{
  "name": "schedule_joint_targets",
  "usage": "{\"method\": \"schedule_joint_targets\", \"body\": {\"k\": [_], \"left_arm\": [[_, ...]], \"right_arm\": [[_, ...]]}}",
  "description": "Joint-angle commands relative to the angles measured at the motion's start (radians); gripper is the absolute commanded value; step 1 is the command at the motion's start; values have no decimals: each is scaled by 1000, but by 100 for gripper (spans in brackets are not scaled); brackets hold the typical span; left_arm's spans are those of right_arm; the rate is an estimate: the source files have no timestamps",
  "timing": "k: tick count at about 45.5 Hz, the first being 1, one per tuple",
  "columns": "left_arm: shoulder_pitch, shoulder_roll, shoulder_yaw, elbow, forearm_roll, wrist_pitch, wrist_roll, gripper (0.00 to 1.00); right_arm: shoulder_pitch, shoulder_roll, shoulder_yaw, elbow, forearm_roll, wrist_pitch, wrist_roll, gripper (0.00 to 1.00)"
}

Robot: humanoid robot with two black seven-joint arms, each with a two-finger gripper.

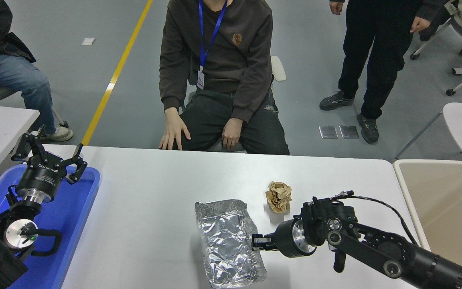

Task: Clean the table surface

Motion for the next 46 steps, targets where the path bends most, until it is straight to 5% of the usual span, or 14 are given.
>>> {"method": "schedule_joint_targets", "body": {"k": [1, 46], "left_arm": [[0, 0, 0, 0, 0, 0, 0, 100], [0, 0, 0, 0, 0, 0, -1, 100]], "right_arm": [[49, -75, 30, 45, 92, 4, -7, 0], [270, -501, 35, 297, 389, 130, -73, 0]]}}
